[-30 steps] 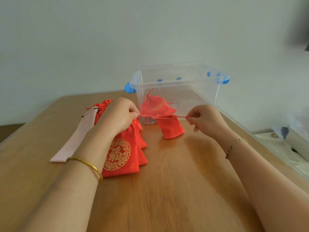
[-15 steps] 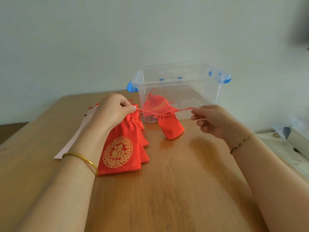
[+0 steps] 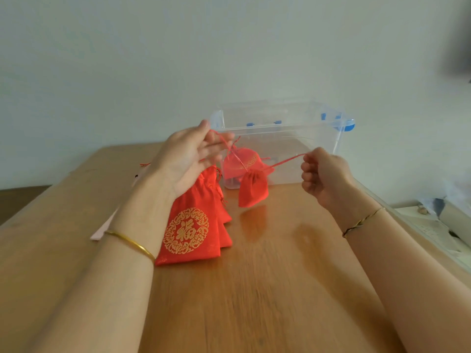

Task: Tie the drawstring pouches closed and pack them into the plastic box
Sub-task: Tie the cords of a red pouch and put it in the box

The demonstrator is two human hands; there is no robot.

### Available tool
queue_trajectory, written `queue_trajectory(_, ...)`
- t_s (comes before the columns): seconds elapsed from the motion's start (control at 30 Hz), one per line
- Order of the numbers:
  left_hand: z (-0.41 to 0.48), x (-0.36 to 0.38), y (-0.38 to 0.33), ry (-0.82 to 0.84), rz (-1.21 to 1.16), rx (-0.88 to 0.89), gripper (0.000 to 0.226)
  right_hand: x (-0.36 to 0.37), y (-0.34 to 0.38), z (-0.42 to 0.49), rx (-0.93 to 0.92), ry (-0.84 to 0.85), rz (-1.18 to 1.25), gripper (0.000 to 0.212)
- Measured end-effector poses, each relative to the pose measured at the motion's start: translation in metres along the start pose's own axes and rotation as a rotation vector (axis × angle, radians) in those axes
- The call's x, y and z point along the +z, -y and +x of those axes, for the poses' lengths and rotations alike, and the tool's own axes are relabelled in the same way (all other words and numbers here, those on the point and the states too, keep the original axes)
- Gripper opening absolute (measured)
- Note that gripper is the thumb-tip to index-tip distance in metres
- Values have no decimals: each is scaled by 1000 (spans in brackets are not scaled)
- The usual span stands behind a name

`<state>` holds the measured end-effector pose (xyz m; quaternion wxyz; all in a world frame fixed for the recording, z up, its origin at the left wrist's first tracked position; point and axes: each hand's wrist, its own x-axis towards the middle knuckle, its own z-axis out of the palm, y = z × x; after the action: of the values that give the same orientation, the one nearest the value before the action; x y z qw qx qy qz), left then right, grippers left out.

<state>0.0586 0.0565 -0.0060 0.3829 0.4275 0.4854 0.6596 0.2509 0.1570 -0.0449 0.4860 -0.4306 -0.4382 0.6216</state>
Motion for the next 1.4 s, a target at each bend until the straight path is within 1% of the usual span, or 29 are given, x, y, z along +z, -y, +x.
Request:
queue_trajectory(0.07,-3,13,-2,94,-103,1,34,9,8,-13,-190,73,-41,23)
queue_trajectory(0.17,-8,23,-2,187,-81,-55,27,20,12,-31,-415,151,-160,22)
queue_trajectory(0.27,-10,27,3,247,69,-88,18,26,12,-40,-519,223,-214,20)
queue_trajectory(0.33,-11,29,7,258,178,-90,24,29,11,-44,-550,269,-234,20)
queue_trajectory(0.37,-12,31,8,267,228,-87,23,30,11,-47,-559,291,-234,20)
queue_trajectory(0.47,-14,36,8,267,319,-64,9,32,11,-50,-567,324,-216,20)
queue_trajectory(0.53,-13,35,9,244,326,-56,9,32,10,-48,-519,338,-174,22)
queue_trajectory(0.6,-12,33,9,247,321,-64,12,29,9,-43,-433,350,-148,27)
queue_trajectory(0.67,-11,32,9,261,299,-74,14,28,6,-41,-378,339,-225,23)
queue_trajectory(0.73,-11,31,8,270,260,-87,16,28,3,-42,-344,365,-295,24)
queue_trajectory(0.83,-10,31,8,288,205,-92,19,29,1,-44,-352,447,-393,21)
queue_trajectory(0.9,-10,31,7,286,176,-96,18,30,1,-43,-377,457,-435,25)
queue_trajectory(1.03,-8,30,10,142,174,-99,15,29,2,-39,-392,418,-339,27)
queue_trajectory(1.13,-7,29,13,87,171,-82,13,27,3,-37,-424,496,-479,20)
queue_trajectory(1.2,-7,29,14,93,183,-76,13,26,2,-38,-387,528,-532,18)
queue_trajectory(1.27,-9,30,12,120,189,-79,15,25,0,-36,-375,447,-487,22)
queue_trajectory(1.33,-12,31,10,193,211,-74,16,25,-2,-33,-390,378,-397,25)
queue_trajectory(1.4,-13,30,8,272,314,-36,20,27,-5,-32,-378,441,-318,24)
